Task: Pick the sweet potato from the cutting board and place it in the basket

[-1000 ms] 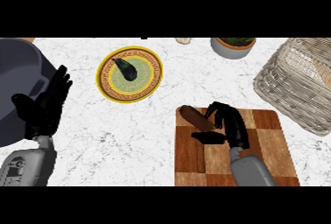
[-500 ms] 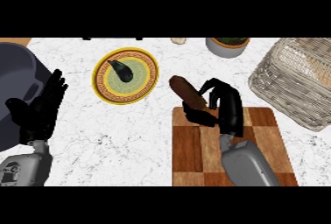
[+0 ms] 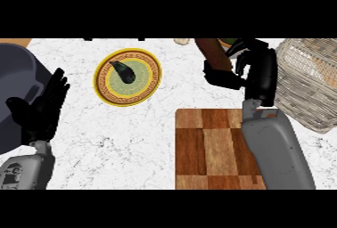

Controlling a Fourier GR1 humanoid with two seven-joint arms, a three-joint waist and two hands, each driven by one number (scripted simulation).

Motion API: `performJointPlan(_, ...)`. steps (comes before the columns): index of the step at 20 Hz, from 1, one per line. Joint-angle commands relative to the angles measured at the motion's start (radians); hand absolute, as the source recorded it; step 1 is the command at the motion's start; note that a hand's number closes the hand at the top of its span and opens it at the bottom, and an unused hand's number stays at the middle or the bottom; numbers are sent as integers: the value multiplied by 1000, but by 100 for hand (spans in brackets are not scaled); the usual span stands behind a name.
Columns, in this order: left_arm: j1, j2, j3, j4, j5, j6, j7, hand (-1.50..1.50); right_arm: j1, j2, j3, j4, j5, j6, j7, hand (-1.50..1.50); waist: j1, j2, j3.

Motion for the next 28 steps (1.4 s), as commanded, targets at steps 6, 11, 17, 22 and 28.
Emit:
performJointPlan(6,55,5,-3,-56,-6,-16,2,0,-238,-121,-181,220,11,31,41,150,9,1,0)
performJointPlan(11,5,12,19,13,17,-38,-20,0,-311,-186,-210,414,22,47,-39,150,8,4,0)
performJointPlan(17,17,19,28,-18,13,-34,1,0,-386,-229,-247,623,37,40,-92,150,16,5,0)
performJointPlan(22,15,-19,-1,-28,-24,8,10,0,-437,-301,-307,757,0,83,-128,150,13,5,0)
performJointPlan(28,-4,14,37,39,21,-53,-41,0,-463,-379,-371,985,-18,45,-295,150,21,10,1)
